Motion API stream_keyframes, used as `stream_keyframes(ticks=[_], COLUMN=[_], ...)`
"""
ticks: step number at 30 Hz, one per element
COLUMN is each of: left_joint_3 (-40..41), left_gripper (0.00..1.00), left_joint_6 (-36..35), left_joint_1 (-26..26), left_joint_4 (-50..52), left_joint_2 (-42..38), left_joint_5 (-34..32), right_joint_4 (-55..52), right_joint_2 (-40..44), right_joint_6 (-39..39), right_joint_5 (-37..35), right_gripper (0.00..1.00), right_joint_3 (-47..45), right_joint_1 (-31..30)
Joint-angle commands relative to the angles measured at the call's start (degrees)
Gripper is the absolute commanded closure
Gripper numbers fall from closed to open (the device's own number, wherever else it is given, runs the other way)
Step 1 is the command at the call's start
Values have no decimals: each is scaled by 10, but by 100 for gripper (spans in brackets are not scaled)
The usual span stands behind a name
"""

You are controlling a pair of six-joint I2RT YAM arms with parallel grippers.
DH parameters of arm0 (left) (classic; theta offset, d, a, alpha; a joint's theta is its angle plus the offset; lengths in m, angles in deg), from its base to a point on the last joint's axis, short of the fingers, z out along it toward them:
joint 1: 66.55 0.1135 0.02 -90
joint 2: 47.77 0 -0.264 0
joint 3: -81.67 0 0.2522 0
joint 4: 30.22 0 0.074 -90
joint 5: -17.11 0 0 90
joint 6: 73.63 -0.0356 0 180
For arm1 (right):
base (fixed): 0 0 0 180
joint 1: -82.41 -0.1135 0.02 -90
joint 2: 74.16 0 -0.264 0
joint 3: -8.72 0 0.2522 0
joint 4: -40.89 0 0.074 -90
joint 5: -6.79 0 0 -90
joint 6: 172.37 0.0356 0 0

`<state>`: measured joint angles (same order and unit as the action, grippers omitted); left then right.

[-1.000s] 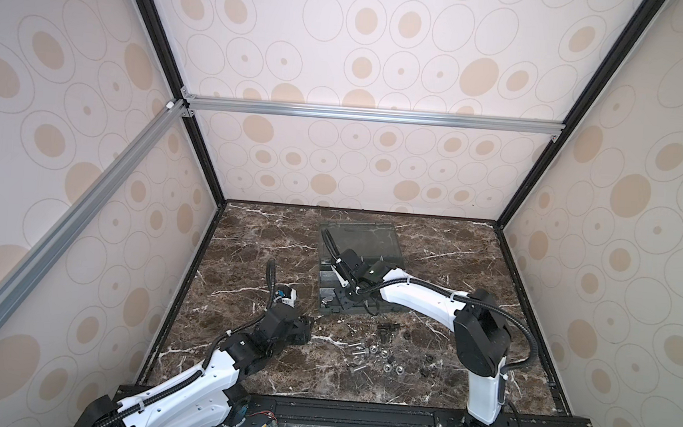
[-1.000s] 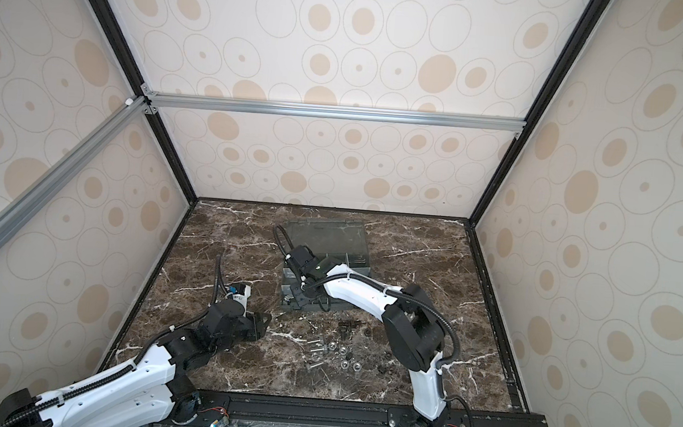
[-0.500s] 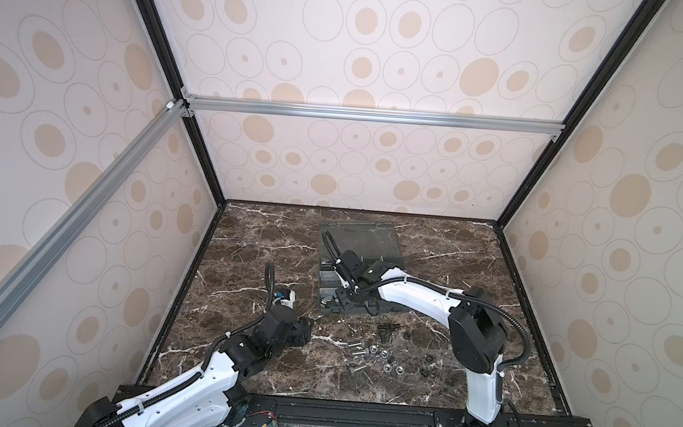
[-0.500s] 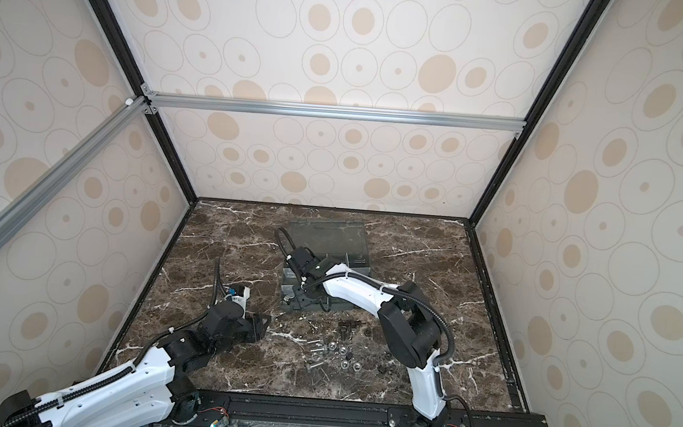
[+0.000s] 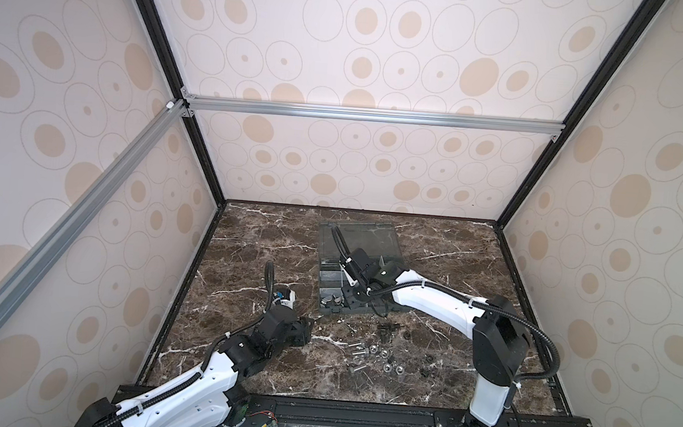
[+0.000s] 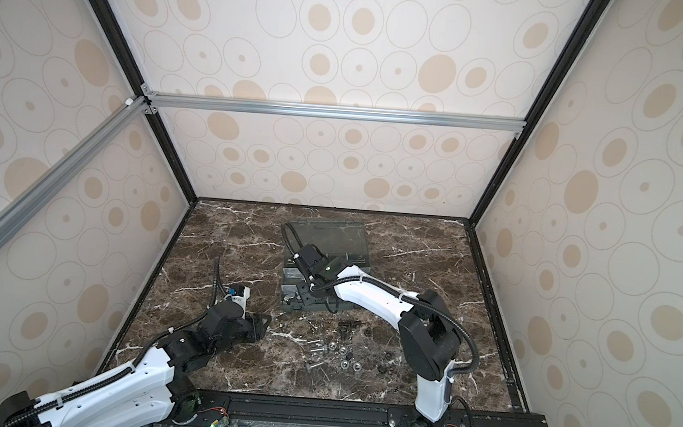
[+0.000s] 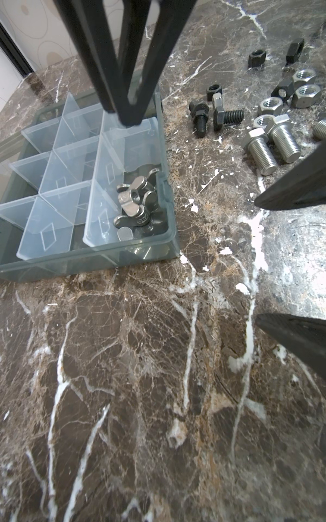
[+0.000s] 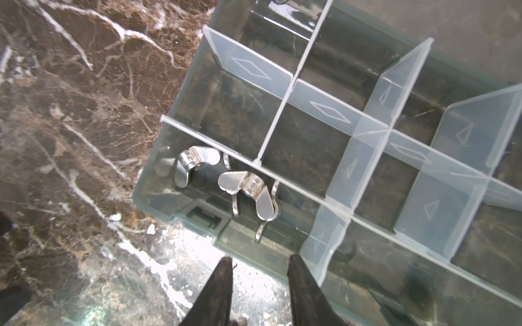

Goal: Sort the screws and nuts into containers
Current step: Pick up the screw from the bottom-center of the table.

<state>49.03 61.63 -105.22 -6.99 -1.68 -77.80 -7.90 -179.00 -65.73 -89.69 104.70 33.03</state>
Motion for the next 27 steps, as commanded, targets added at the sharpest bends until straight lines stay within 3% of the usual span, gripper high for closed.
stream_keyframes(ticks=[1, 27], left_joint_3=[-5, -6], left_gripper=[41, 44], left_joint_6=[7, 14], left_joint_1=[4, -6], left_joint_4=[-3, -51], left_joint_2=[3, 55], left_joint_5=[3, 52], right_joint_4=[5, 18], right_joint_2=[36, 142], right_joint_6=[15, 66], right_joint_5=[-7, -22], right_gripper=[64, 64], right_joint_3=[-34, -173], right_joint_1=[3, 3])
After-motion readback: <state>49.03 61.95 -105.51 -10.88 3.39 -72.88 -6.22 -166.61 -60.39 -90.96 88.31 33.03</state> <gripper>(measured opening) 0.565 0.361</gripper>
